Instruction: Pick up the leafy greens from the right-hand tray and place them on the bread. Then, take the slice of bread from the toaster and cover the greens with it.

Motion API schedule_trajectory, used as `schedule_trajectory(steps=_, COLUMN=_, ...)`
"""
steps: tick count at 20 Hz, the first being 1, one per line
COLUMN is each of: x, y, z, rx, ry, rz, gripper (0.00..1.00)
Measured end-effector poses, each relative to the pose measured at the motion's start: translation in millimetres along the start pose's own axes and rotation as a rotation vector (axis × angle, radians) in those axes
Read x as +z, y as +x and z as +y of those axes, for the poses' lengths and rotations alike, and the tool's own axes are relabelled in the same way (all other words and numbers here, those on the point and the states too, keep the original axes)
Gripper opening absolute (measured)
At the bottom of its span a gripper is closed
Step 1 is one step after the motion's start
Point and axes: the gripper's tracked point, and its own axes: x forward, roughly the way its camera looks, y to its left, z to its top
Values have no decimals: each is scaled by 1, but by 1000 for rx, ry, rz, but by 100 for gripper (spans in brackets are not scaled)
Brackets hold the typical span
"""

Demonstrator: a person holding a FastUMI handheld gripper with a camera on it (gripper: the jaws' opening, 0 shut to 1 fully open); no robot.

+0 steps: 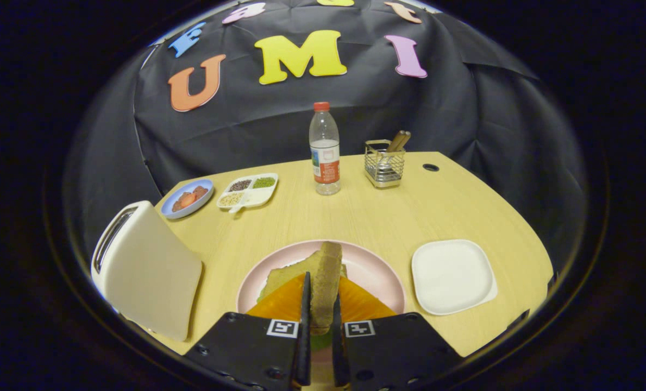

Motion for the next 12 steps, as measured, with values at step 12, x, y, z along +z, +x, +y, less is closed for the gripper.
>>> schedule_trajectory(steps=12, x=-11, y=15, z=-15, rx=-39, ry=-65, rz=4, gripper=51)
